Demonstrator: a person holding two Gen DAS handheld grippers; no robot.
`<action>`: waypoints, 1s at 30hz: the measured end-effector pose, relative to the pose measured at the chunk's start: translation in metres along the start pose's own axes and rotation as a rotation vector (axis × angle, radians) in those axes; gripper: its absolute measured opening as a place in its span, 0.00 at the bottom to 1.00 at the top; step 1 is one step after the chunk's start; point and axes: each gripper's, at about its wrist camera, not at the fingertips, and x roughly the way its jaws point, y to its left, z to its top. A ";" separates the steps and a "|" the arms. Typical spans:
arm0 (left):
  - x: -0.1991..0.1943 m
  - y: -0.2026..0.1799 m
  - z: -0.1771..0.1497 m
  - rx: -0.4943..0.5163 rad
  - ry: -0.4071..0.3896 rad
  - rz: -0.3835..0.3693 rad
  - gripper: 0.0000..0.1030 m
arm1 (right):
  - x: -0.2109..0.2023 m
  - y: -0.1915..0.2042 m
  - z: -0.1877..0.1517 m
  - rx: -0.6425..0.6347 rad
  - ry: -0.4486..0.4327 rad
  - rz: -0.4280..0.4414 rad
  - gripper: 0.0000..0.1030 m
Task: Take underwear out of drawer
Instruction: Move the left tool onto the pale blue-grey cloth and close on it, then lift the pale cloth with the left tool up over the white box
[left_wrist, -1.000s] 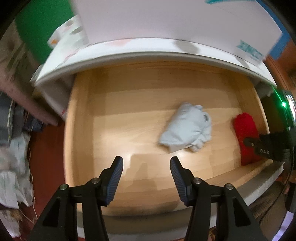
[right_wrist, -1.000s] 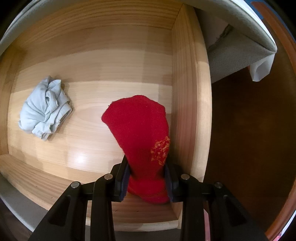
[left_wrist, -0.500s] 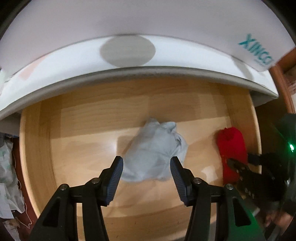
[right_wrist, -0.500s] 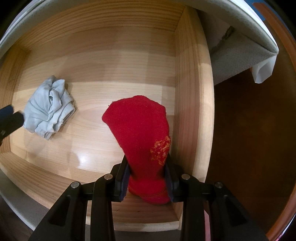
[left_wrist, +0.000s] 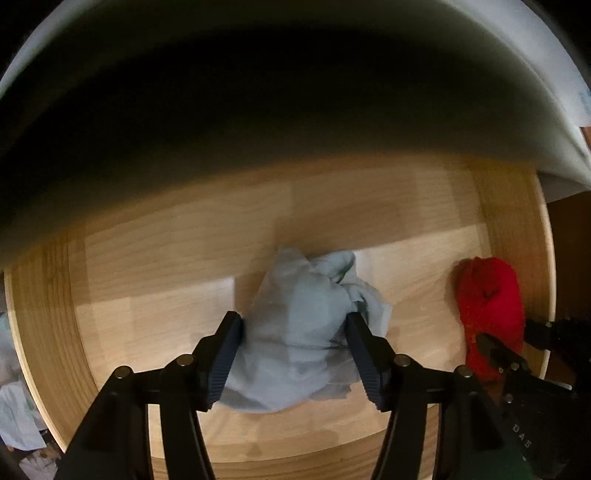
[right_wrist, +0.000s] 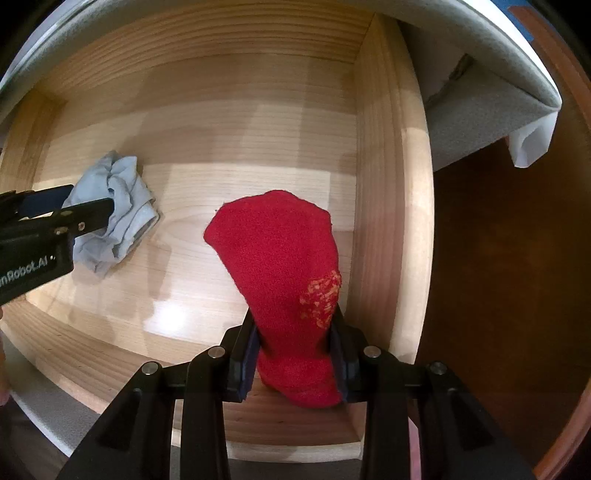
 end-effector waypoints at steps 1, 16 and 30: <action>0.000 0.001 0.000 0.001 0.002 0.001 0.59 | 0.000 -0.001 0.000 -0.001 0.001 0.001 0.31; 0.002 0.036 -0.015 -0.042 0.104 0.104 0.61 | -0.001 -0.005 0.001 -0.002 -0.001 0.004 0.31; 0.012 0.104 -0.038 -0.188 0.199 0.018 0.73 | -0.001 -0.008 0.001 0.002 -0.002 0.007 0.32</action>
